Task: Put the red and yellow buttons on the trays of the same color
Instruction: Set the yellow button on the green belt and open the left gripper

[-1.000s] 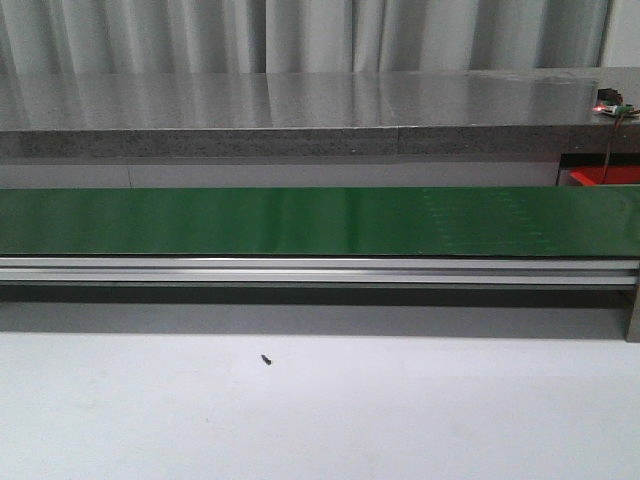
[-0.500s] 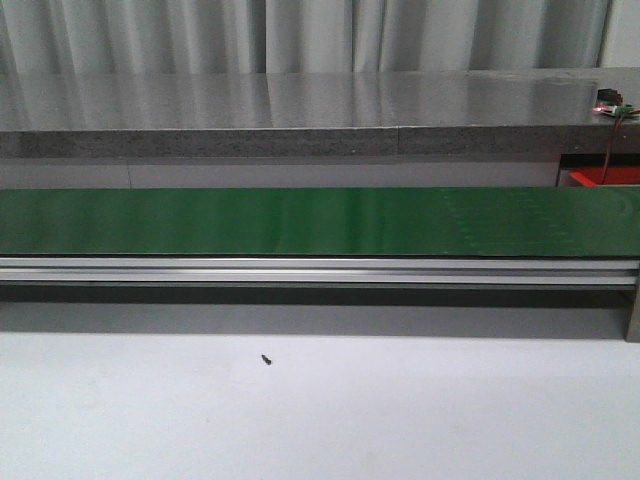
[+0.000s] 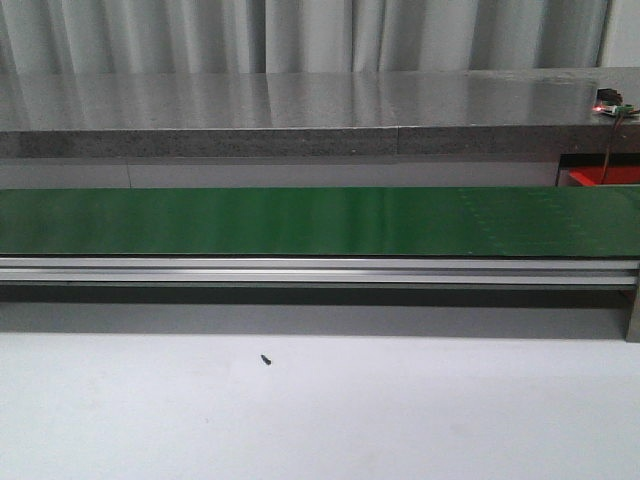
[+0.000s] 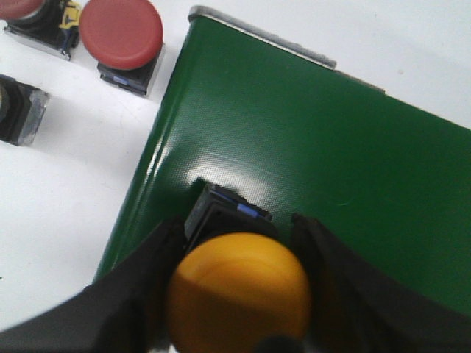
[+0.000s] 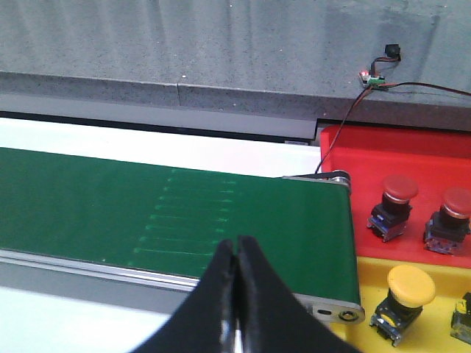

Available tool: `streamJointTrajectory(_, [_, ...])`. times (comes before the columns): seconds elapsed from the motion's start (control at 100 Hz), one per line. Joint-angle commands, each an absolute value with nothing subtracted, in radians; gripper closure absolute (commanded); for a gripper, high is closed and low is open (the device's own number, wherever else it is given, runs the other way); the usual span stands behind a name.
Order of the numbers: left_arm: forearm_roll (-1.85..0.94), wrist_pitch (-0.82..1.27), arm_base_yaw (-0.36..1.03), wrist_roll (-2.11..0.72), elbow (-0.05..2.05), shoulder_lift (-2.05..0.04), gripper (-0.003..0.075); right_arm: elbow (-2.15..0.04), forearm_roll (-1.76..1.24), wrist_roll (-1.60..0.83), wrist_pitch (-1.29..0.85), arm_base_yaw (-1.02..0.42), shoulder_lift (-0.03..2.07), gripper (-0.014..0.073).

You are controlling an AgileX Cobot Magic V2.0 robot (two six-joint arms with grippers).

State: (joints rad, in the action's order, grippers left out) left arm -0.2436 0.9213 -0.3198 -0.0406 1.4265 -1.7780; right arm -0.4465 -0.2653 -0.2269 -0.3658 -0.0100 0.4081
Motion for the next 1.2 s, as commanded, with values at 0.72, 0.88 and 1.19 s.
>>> streamJointTrajectory(0.72, [-0.302,0.865,-0.315,-0.123,1.459,-1.677,0.0174,-0.469,-0.276,-0.237,-0.288,-0.013,0.412,0.0717])
streamJointTrajectory(0.88, [-0.302,0.811,-0.337,-0.123,1.459,-1.611,0.0174,-0.469,-0.276,-0.237,-0.287,-0.013,0.412,0.0717])
streamJointTrajectory(1.19, [-0.302,0.831,-0.501,-0.128,1.459,-1.622,0.0174,-0.469,-0.276,-0.237,-0.287,-0.013,0.412,0.0717])
